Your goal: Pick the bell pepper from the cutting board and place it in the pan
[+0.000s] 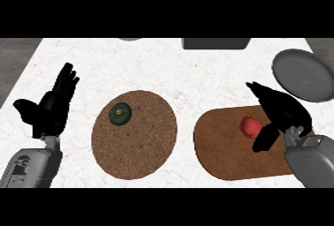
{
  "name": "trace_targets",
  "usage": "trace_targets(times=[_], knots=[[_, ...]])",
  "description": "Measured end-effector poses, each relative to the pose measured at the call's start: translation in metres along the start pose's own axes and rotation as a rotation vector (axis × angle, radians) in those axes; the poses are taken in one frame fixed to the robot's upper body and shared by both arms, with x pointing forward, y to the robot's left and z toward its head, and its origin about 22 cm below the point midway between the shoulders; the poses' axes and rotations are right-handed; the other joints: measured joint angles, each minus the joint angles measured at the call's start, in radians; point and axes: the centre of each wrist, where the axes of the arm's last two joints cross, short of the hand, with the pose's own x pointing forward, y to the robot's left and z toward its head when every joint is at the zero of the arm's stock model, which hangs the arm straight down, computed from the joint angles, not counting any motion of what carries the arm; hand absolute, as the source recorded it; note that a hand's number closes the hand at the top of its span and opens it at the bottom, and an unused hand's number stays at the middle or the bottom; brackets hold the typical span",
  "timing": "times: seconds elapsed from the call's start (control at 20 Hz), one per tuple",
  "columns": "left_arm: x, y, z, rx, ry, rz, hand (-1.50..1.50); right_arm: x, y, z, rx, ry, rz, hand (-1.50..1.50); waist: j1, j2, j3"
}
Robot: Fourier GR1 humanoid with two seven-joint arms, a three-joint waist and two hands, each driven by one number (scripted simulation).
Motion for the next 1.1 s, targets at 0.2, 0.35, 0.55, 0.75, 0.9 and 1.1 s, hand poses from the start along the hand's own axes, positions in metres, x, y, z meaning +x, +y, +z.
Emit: trace_targets(times=[0.2, 0.35, 0.55, 0.75, 0.9, 1.1], knots=[[0.005, 0.005, -0.001, -0.005, -0.005, -0.001, 0.0, 0.006, 0.007, -0.006, 0.024, 0.057, 0.08, -1.5, 0.001, 0.0, 0.0], [0.003, 0.007, 0.002, -0.006, -0.003, 0.0, 0.0, 0.005, 0.007, -0.011, 0.048, 0.088, 0.119, -1.5, 0.001, 0.0, 0.0], [-0.006, 0.006, 0.002, -0.004, -0.006, -0.006, 0.0, 0.003, 0.018, -0.02, 0.072, 0.118, 0.151, -1.5, 0.0, 0.0, 0.0], [0.003, 0.005, 0.001, -0.002, -0.006, -0.003, 0.0, 0.004, 0.026, -0.023, 0.09, 0.124, 0.156, -1.5, 0.0, 0.0, 0.0], [0.001, 0.007, 0.001, 0.001, -0.008, 0.003, 0.0, 0.002, 0.035, -0.03, 0.102, 0.128, 0.164, -1.5, 0.0, 0.0, 0.0], [0.003, 0.002, 0.0, -0.003, -0.004, 0.005, 0.0, 0.008, 0.036, -0.038, 0.119, 0.149, 0.194, -1.5, 0.001, 0.0, 0.0]])
